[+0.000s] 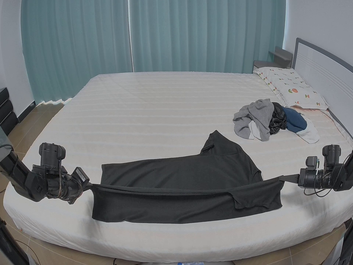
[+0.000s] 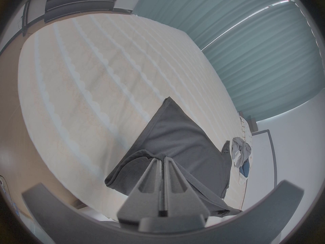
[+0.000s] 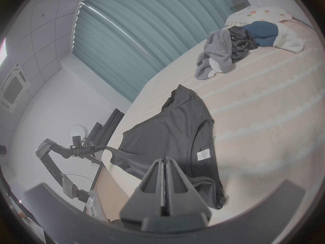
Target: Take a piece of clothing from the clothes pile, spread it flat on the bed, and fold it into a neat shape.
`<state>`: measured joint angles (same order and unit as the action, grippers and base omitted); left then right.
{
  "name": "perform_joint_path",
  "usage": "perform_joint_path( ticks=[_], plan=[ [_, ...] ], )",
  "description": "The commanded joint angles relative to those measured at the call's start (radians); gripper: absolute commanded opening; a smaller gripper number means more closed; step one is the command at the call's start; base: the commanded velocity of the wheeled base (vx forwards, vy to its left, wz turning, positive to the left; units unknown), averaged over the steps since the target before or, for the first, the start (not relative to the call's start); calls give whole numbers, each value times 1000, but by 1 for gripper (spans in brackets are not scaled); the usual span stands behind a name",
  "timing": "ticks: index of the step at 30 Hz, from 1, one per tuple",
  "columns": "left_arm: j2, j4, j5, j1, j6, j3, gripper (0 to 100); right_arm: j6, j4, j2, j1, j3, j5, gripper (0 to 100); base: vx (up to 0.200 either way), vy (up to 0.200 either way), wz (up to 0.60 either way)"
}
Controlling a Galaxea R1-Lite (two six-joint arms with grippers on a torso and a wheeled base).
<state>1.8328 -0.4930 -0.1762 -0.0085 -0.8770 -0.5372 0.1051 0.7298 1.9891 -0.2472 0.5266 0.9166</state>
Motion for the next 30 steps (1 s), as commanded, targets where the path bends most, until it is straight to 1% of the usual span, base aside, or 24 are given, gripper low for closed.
perform_joint_path(
  ticks=[1,3,4,10,14,19,21,24,27,30],
  plan=[
    [-98,45,0,1,16,31,0,-12,-1,-76,-1,-48,4,0,0,0,0],
    [-109,60,0,1,24,31,0,-15,-1,-82,-3,-56,5,0,0,0,0],
    [-150,106,0,1,35,34,0,-16,-1,-99,-14,-74,7,0,0,0,0],
    [-256,229,-2,-1,73,42,0,-45,-4,-139,-37,-125,30,0,0,0,0],
    [-265,249,-2,1,85,43,0,-50,-4,-164,-58,-154,36,0,0,0,0],
    [-282,274,0,2,89,52,0,-62,-10,-225,-87,-189,84,0,0,0,0],
    [-288,287,0,2,93,52,0,-62,-12,-236,-89,-198,84,0,0,0,0],
    [-296,341,-2,9,133,52,0,-79,-12,-257,-87,-241,82,0,0,0,0],
    [-299,353,-2,9,138,60,0,-104,-13,-262,-84,-267,80,0,0,0,0],
    [-296,356,0,7,139,60,0,-110,-16,-253,-83,-277,79,0,0,0,0]
  ],
)
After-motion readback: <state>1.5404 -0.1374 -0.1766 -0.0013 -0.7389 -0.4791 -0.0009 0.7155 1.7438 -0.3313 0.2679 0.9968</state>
